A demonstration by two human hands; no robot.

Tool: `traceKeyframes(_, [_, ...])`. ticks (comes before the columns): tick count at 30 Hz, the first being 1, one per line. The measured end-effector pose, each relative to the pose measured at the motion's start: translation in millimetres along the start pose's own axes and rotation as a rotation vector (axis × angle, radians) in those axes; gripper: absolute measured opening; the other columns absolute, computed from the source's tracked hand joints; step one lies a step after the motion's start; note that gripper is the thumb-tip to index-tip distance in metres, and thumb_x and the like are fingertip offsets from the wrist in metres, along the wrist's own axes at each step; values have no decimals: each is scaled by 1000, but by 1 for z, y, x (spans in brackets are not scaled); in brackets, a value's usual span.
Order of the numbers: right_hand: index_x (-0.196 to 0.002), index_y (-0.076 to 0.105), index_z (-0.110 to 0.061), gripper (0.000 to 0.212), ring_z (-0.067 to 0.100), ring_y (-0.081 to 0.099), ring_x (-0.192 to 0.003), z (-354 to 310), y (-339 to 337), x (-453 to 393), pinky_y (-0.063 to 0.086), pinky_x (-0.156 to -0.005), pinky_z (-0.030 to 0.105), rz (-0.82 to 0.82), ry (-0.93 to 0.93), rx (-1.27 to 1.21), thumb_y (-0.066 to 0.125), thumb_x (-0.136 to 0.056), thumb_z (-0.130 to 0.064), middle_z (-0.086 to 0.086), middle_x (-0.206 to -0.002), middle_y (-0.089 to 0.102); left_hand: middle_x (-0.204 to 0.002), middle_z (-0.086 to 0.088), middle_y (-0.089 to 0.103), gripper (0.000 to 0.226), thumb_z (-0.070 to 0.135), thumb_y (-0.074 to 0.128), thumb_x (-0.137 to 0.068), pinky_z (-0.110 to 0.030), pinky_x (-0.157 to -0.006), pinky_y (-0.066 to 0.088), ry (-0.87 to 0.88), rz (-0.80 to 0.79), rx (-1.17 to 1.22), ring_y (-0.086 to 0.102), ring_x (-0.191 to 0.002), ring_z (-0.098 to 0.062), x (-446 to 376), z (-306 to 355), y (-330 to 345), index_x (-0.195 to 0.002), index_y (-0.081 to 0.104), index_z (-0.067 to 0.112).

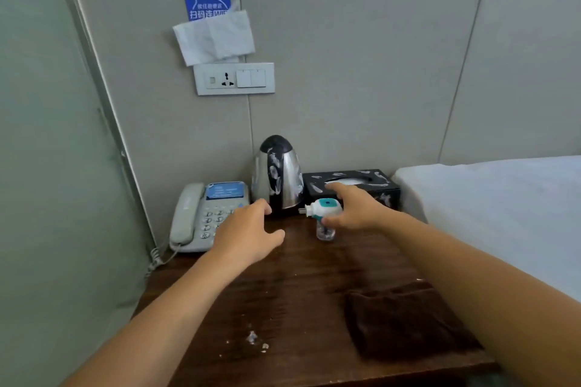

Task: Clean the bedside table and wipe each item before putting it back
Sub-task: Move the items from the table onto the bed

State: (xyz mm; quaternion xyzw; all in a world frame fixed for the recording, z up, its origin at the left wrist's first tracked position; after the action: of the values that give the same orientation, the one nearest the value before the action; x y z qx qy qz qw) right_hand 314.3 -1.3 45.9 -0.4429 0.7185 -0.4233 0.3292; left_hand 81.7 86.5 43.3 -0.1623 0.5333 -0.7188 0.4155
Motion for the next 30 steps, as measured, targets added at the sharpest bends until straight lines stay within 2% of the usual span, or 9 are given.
traceKeyframes(2, [-152,47,-19,85,22,53,-132,3,5,-17,44,-106,31,-33,31,17,83,-77,-39,4,-149,54,-135,1,62,58,49,72,-89,-41,-96,53,-58,47,-3,60,-121,-22,-9,-30,-5,-138,54,25])
traceKeyframes(5, [-136,62,-22,66,20,60,-113,8,9,-30,50,-96,30,-55,34,57,82,-75,-40,3,-132,64,-136,-4,60,58,46,75,-86,-41,-97,50,-171,162,10,56,-123,-27,-23,-79,-17,-135,57,23])
traceKeyframes(9, [-132,65,-21,58,19,63,-109,13,10,-27,51,-94,30,-35,-2,121,79,-77,-34,1,-126,68,-134,-9,60,54,41,77,-86,-41,-101,47,-245,199,46,56,-125,-31,-37,-111,-18,-133,59,20])
traceKeyframes(14, [-121,70,-22,53,14,64,-93,16,-4,-10,48,-79,25,36,-18,86,83,-72,-38,-6,-105,69,-135,-2,61,52,41,77,-87,-40,-105,47,-87,197,165,54,-129,-24,-49,-81,7,-132,60,22])
traceKeyframes(17, [-122,68,-20,53,15,64,-94,18,-20,9,46,-80,23,88,-8,83,83,-74,-35,-4,-109,69,-142,0,56,71,46,80,-84,-42,-109,46,-11,162,310,50,-135,-21,-61,-42,22,-142,50,20])
traceKeyframes(21, [-117,69,-22,49,12,63,-90,22,-35,34,43,-74,20,95,2,110,82,-72,-38,-9,-102,67,-145,-5,52,91,44,86,-78,-39,-103,46,-62,231,546,51,-133,-24,-80,4,36,-149,35,21])
traceKeyframes(25, [-118,68,-27,52,9,63,-89,33,-39,53,43,-72,18,100,15,105,81,-70,-41,-11,-103,67,-135,-2,57,79,34,85,-79,-37,-89,49,-83,414,569,59,-121,-25,-85,26,48,-142,38,26])
traceKeyframes(28, [-117,67,-27,60,7,61,-88,44,-40,61,38,-69,12,106,14,106,73,-62,-52,-13,-100,65,-132,-7,60,74,25,78,-85,-42,-83,52,-105,444,482,63,-115,-31,-88,29,52,-143,33,27])
traceKeyframes(30, [-118,68,-28,74,7,62,-89,50,-40,63,43,-74,16,116,11,86,61,-53,-63,-13,-102,67,-127,-10,63,72,18,72,-88,-45,-82,53,-107,442,466,64,-111,-35,-92,27,53,-146,31,28])
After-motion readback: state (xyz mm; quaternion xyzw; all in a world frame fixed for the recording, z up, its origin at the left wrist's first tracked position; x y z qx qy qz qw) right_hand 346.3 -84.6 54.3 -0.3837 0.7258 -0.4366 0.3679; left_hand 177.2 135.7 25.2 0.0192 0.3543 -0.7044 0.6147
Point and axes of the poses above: each hand's wrist, its own x-axis away from the middle knuckle, its own y-axis out of the palm, z = x × y, the point moved 2 cm from there along -x, towards the middle knuckle
